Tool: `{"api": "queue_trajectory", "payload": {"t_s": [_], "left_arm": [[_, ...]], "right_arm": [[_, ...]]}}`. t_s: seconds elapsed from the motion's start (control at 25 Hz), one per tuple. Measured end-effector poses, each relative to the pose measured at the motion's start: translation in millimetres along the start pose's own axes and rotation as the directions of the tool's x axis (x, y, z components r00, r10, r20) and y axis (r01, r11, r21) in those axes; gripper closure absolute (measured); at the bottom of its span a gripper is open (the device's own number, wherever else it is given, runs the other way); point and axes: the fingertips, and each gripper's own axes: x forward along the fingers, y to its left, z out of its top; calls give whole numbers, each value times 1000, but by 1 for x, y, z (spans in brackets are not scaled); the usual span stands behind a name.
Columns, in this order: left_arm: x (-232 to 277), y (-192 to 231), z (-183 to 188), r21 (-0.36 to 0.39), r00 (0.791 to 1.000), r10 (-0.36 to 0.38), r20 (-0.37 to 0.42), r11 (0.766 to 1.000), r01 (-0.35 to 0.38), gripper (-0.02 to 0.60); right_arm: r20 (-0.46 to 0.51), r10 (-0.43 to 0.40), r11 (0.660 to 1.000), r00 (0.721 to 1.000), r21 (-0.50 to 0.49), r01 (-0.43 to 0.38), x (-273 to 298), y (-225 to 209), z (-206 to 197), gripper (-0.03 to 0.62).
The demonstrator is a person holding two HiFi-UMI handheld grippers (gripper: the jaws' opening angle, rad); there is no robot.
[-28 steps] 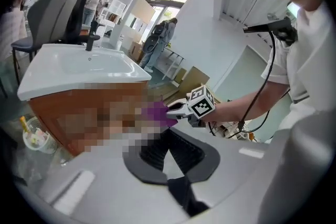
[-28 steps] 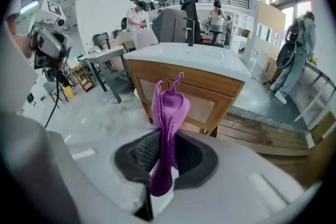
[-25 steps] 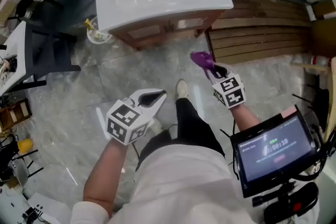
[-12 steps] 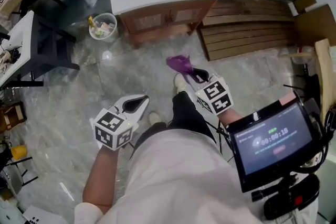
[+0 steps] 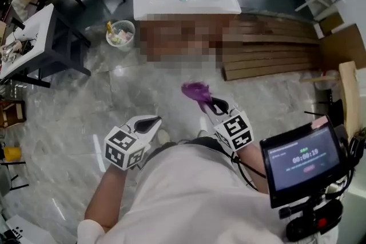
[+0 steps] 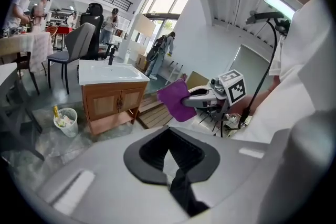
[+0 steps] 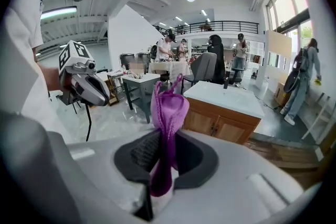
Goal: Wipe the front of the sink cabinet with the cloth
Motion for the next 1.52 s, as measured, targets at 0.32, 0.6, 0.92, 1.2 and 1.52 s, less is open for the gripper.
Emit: {"api": "queue_trajectory", "payload": {"t_s": [0.32,0.6,0.92,1.2,1.52], "left_arm": [[63,-90,37,-18,997,53,65,999,-52,574],[114,-155,56,-9,997,51,53,999,-50,574],[118,-151,44,6,996,76,39,997,-76,574],[109,-143,42,9,996,82,35,997,-83,574],[111,-139,43,14,995,89,39,996,-89,574]], "right_arm": [[52,26,999,998,-35,-25,-92,-57,-30,539],[73,41,998,996,-59,-37,-149,-100,-52,540],[98,73,995,992,-76,-66,-142,-93,-55,539],[105,96,990,990,-109,-85,-136,-79,-44,539],[112,109,988,988,-123,-95,-134,-76,-41,539]]}}
